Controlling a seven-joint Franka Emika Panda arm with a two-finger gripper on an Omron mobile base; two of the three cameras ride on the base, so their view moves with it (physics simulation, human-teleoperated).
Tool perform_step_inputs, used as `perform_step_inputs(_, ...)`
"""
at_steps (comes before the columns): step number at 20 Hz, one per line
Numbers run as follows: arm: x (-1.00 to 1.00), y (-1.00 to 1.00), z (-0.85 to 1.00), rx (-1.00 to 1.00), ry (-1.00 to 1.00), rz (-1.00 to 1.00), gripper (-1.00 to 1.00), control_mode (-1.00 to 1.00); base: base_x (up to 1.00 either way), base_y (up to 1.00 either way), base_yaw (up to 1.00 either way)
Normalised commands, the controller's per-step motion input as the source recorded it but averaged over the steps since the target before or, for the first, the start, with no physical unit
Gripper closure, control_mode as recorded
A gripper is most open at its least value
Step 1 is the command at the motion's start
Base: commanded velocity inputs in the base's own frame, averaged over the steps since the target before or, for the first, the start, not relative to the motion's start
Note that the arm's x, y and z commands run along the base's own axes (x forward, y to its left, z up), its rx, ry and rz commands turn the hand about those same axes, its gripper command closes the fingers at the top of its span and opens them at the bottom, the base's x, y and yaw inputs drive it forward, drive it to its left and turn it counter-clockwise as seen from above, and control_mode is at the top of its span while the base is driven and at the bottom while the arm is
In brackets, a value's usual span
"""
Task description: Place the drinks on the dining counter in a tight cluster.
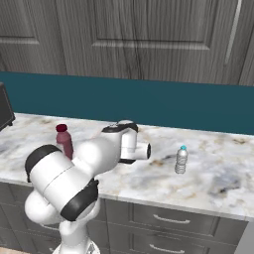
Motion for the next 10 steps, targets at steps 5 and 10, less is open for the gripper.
perform_step_inputs(5, 0.06, 0.13, -0.07, 0.05, 0.05, 0.0, -1.0, -1.0, 0.0, 0.0, 0.0)
perform_step_inputs(10, 0.11, 0.14, -0.07, 0.04, 0.05, 0.0, -1.0, -1.0, 0.0, 0.0, 0.0)
